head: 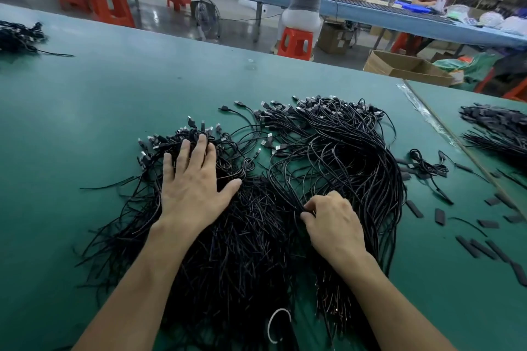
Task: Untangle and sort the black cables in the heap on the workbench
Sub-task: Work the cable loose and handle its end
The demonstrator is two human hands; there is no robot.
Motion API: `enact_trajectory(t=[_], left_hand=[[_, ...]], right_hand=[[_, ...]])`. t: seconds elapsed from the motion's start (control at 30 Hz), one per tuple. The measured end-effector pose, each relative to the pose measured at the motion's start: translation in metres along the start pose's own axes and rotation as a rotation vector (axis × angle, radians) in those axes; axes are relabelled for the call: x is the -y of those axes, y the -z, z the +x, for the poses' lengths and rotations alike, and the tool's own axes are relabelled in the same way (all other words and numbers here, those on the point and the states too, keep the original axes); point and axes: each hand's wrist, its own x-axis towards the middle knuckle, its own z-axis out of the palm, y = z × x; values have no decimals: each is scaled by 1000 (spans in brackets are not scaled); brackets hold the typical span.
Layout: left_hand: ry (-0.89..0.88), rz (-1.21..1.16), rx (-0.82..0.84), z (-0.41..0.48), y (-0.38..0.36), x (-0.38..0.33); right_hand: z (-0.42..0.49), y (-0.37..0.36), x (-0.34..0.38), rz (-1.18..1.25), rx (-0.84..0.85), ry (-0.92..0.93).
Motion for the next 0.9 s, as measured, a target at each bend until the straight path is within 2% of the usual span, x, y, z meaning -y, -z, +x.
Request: enact_trajectory(t=[0.13, 0.2, 0.27, 0.37, 0.4, 0.43, 0.5, 0.6, 0.67, 0.73, 0.8, 0.9], left_hand=[[-8, -9, 91, 8, -5, -5], [-59, -40, 79, 7, -5, -8], [-125, -84, -30, 2, -2, -14], [-291, -165, -287, -9, 4, -25], [-354, -214, -326, -12, 4, -30], [-403, -292, -299, -14, 5, -36], [-460, -482, -113, -18, 6, -50], [-503, -641, 177, -23, 2, -62], [-535, -735, 191, -24, -1, -63], [-479, -788, 58, -22, -1, -62], [-304, -894, -94, -16, -1, -60], [18, -1108, -348, -6, 12, -50]], right_hand=[[4, 7, -3, 363, 59, -72], [6, 14, -5, 537, 95, -120], [8, 20, -8, 587, 92, -153], [9, 33, -11, 514, 19, -148], [8, 38, -9, 500, 1, -140], [5, 43, -5, 512, 3, -121], [-4, 53, 9, 596, 69, -16], [-29, 64, 37, 724, 218, 273], [-42, 68, 48, 734, 281, 442], [-48, 70, 50, 750, 365, 528], [-48, 72, 43, 771, 397, 508], [-35, 71, 23, 716, 239, 316]])
